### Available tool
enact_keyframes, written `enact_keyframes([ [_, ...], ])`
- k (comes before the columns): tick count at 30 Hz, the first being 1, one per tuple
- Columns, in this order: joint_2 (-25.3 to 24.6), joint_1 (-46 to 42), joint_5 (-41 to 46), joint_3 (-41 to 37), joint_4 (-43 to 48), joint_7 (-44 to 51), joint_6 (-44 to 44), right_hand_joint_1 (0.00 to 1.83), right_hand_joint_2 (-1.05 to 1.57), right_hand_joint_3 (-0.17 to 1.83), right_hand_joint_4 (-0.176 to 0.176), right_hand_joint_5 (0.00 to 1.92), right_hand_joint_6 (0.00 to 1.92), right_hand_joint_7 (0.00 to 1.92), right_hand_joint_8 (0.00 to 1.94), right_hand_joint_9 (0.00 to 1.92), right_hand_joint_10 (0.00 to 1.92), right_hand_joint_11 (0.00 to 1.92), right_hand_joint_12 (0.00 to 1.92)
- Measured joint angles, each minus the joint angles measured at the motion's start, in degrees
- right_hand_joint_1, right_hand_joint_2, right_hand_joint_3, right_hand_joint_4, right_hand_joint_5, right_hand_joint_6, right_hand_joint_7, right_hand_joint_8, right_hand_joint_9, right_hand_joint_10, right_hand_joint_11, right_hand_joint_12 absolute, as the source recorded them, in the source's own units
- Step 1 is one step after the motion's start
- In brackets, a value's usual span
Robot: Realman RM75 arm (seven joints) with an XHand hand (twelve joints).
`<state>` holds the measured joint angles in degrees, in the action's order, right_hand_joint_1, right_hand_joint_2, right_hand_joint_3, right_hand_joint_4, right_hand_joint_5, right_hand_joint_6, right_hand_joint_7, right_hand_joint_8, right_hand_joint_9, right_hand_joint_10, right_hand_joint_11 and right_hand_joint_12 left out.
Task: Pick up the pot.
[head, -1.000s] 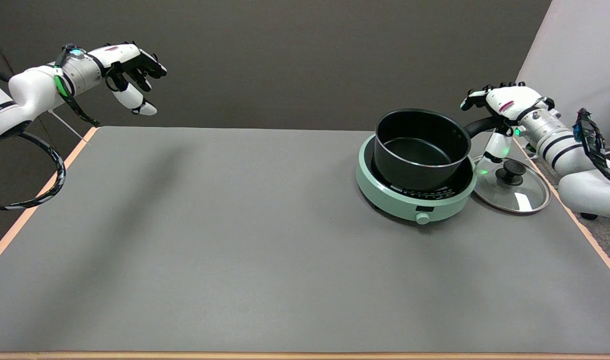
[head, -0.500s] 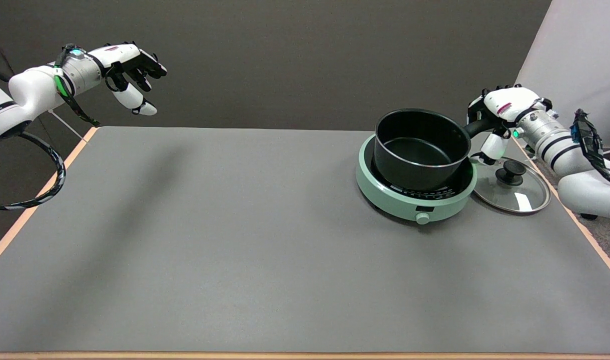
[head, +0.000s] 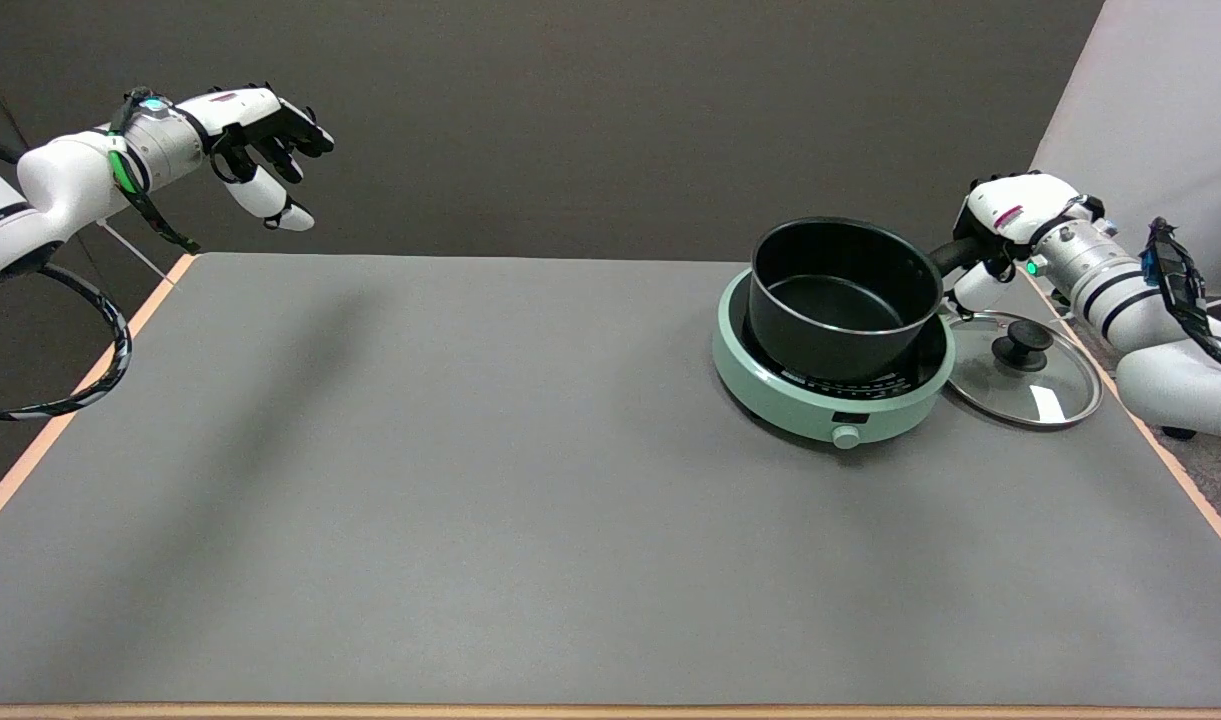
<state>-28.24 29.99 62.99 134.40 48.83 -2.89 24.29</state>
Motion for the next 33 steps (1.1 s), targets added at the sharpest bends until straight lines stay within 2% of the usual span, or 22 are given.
enact_keyframes([
  [6, 0.0, 0.0, 0.0, 0.0, 0.1, 0.0, 0.1, 1.01, 0.20, 0.54, -0.107, 1.29, 1.29, 1.29, 1.29, 1.29, 1.29, 1.29, 1.29],
  [10, 0.0, 0.1, 0.0, 0.1, 0.1, 0.0, 0.2, 1.04, 0.14, 0.58, -0.106, 1.53, 1.53, 1.53, 1.53, 1.53, 1.53, 1.53, 1.53],
  [12, 0.0, 0.1, 0.0, 0.1, 0.2, 0.0, 0.2, 1.06, 0.07, 0.64, -0.022, 1.77, 1.77, 1.77, 1.77, 1.77, 1.77, 1.77, 1.77],
  [14, 0.0, 0.1, 0.0, 0.1, 0.2, 0.0, 0.2, 1.07, 0.02, 0.69, -0.007, 1.87, 1.87, 1.87, 1.87, 1.87, 1.87, 1.87, 1.87],
  [20, 0.0, 0.1, 0.2, 0.2, 0.4, -0.2, 0.2, 1.06, -0.10, 0.79, -0.002, 1.90, 1.90, 1.90, 1.90, 1.90, 1.90, 1.90, 1.90],
  [27, -0.1, 0.1, 0.3, 0.3, 0.7, -0.3, 0.2, 1.08, -0.14, 0.79, -0.006, 1.89, 1.89, 1.89, 1.89, 1.89, 1.89, 1.89, 1.89],
  [29, -0.1, 0.1, 0.3, 0.4, 0.7, -0.3, 0.2, 1.10, -0.06, 0.81, -0.010, 1.88, 1.88, 1.88, 1.88, 1.88, 1.88, 1.88, 1.88],
  [30, -0.1, 0.1, 0.4, 0.4, 0.8, -0.3, 0.2, 1.10, 0.09, 0.82, -0.013, 1.87, 1.87, 1.87, 1.87, 1.87, 1.87, 1.87, 1.87],
  [31, -0.1, 0.1, 0.4, 0.4, 0.8, -0.3, 0.2, 1.09, 0.36, 0.79, -0.016, 1.86, 1.86, 1.86, 1.86, 1.86, 1.86, 1.86, 1.86],
  [33, -0.1, 0.1, 0.4, 0.4, 0.8, -0.3, 0.1, 1.07, 0.69, 0.68, -0.021, 1.85, 1.85, 1.85, 1.85, 1.85, 1.85, 1.85, 1.85],
])
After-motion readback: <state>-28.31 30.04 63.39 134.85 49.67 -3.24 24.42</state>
